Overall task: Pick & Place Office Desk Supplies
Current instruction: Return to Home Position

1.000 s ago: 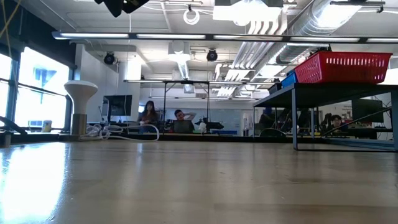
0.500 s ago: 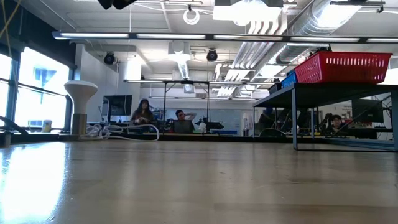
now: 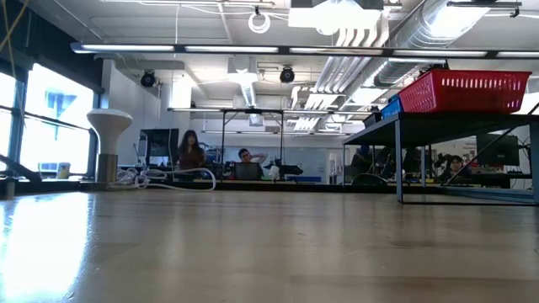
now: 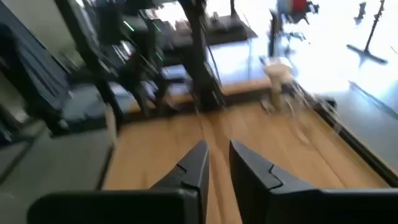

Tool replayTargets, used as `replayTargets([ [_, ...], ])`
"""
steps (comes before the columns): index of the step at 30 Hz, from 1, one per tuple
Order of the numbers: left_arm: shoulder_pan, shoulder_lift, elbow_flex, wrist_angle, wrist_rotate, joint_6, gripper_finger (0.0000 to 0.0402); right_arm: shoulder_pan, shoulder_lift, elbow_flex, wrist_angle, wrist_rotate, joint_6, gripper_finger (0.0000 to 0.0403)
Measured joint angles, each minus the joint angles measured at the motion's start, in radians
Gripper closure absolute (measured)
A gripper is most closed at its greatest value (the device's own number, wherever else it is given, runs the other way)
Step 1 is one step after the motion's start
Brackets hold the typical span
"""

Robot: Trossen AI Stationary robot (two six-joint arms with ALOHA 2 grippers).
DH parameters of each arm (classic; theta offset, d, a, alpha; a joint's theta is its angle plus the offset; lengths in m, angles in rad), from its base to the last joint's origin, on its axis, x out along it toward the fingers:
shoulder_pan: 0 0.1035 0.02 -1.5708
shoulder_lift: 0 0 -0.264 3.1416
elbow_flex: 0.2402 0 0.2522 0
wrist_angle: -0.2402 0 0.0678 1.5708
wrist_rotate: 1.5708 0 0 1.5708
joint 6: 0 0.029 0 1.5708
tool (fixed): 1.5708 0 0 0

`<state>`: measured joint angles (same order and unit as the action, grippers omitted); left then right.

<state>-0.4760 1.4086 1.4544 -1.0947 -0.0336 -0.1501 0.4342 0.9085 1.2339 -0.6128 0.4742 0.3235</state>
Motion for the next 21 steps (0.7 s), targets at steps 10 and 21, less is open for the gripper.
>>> replayTargets([
  [10, -0.114, -0.024, 0.0, -0.042, -0.221, 0.122, 0.0298, 0.158, -0.119, -0.041, -0.178, 0.027, 0.027, 0.0399],
  [21, 0.096, -0.168, -0.06, -0.006, -0.148, 0.134, 0.0355, 0.22, -0.405, -0.412, 0.038, -0.004, -0.062, 0.0399],
])
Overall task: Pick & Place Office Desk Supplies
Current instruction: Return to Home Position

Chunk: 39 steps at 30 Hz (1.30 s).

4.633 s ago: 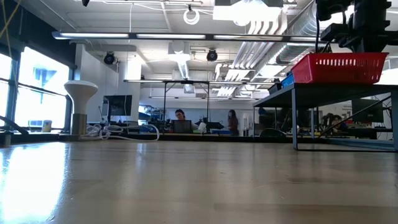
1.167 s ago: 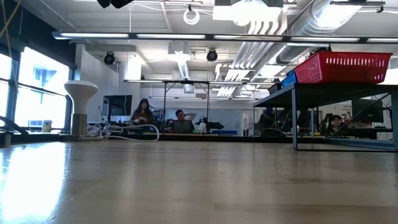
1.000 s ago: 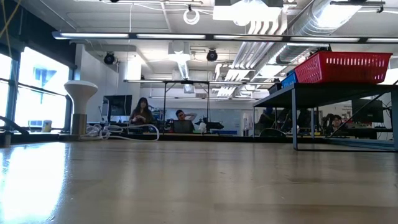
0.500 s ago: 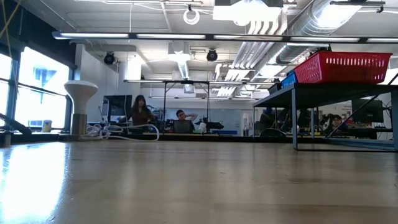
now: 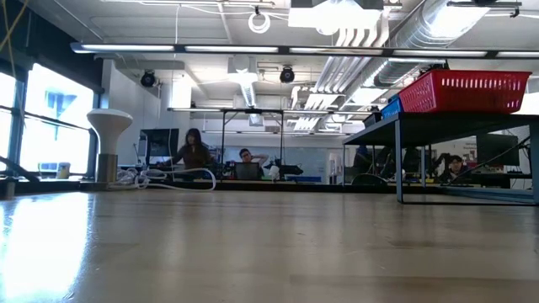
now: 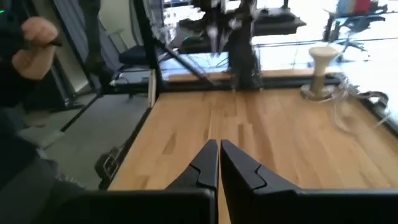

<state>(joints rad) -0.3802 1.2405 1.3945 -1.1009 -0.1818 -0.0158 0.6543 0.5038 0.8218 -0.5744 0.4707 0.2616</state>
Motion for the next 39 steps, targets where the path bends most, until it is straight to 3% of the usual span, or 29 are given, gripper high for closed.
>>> replayTargets([
  [5, 0.067, -0.121, -0.141, 0.111, 0.056, -0.031, 0.037, 0.001, -0.135, -0.173, 0.069, -0.051, -0.007, 0.0399],
  [10, 0.04, -0.278, -0.363, 0.265, 0.067, -0.082, 0.0372, 0.001, -0.252, -0.351, 0.208, -0.088, -0.074, 0.0399],
  [15, 0.015, -0.419, -0.586, 0.579, 0.056, 0.043, 0.0372, 0.0, -0.317, -0.478, 0.419, -0.085, -0.207, 0.04],
  [20, 0.056, -0.51, -0.768, 0.808, 0.056, 0.152, 0.0372, 0.0, -0.351, -0.549, 0.51, 0.03, -0.248, 0.04],
  [24, 0.131, -0.554, -0.865, 0.892, 0.073, 0.134, 0.0372, 0.0, -0.358, -0.585, 0.497, 0.048, -0.196, 0.04],
  [28, 0.218, -0.578, -0.943, 0.967, 0.194, 0.134, 0.0372, 0.0, -0.361, -0.606, 0.407, 0.028, -0.125, 0.04],
  [32, 0.299, -0.585, -0.996, 1.044, 0.291, 0.135, 0.0372, -0.001, -0.402, -0.633, 0.343, 0.12, -0.026, 0.04],
  [39, 0.402, -0.585, -1.021, 1.055, 0.395, 0.138, 0.0372, -0.001, -0.498, -0.647, 0.437, 0.027, -0.105, 0.04],
])
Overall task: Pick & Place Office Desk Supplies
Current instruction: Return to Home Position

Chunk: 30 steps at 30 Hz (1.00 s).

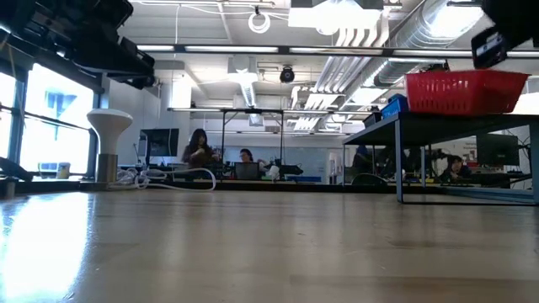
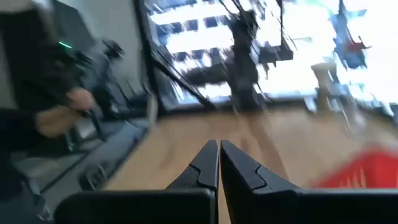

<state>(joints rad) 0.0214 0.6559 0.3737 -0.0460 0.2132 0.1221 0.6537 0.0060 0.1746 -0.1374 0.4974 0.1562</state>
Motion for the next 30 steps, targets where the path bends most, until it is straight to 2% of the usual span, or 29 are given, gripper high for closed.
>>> replayTargets([
  [4, 0.048, 0.0, 0.0, 0.011, 0.042, 0.008, 0.0372, 0.001, 0.002, 0.017, 0.066, -0.073, -0.136, 0.04],
  [8, 0.079, 0.0, 0.0, 0.011, 0.087, -0.016, 0.0372, -0.014, 0.001, 0.024, 0.053, 0.01, -0.177, 0.04],
  [11, 0.088, 0.0, 0.0, 0.01, 0.117, -0.04, 0.0372, -0.029, 0.004, 0.024, 0.044, -0.012, -0.176, 0.04],
  [19, 0.087, 0.0, 0.0, 0.01, 0.118, -0.145, 0.0372, -0.071, 0.006, 0.024, 0.032, -0.031, -0.155, 0.04],
  [24, 0.087, 0.0, 0.0, -0.021, 0.118, -0.201, 0.0372, -0.079, 0.006, 0.024, 0.061, 0.065, -0.153, 0.04],
  [30, 0.087, 0.0, -0.007, -0.068, 0.117, -0.234, 0.0372, -0.079, 0.006, 0.024, 0.037, 0.07, -0.098, 0.04],
])
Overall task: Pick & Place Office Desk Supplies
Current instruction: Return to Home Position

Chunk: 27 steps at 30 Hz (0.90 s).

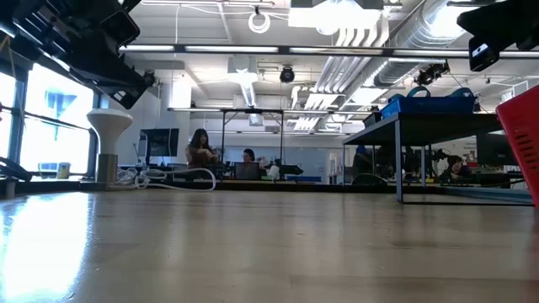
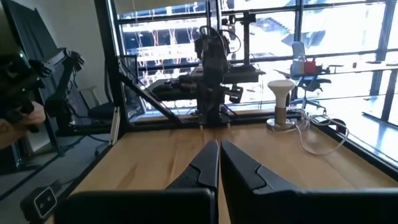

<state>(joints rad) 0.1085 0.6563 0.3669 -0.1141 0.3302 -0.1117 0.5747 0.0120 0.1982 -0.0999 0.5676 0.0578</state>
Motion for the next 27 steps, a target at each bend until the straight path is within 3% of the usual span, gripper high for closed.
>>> replayTargets([
  [10, 0.0, 0.0, -0.001, 0.015, 0.0, -0.039, 0.0372, 0.0, 0.0, 0.0, 0.006, -0.001, 0.002, 0.0399],
  [18, 0.0, 0.0, -0.001, 0.014, 0.005, -0.046, 0.0372, 0.007, 0.015, 0.0, 0.131, -0.105, -0.092, 0.04],
  [23, 0.0, 0.0, -0.001, 0.014, 0.005, -0.046, 0.0372, 0.052, 0.121, 0.017, 0.226, -0.149, -0.191, 0.04],
  [27, 0.0, 0.0, -0.001, 0.014, 0.005, -0.046, 0.0372, 0.104, 0.276, 0.108, 0.216, -0.106, -0.189, 0.04],
])
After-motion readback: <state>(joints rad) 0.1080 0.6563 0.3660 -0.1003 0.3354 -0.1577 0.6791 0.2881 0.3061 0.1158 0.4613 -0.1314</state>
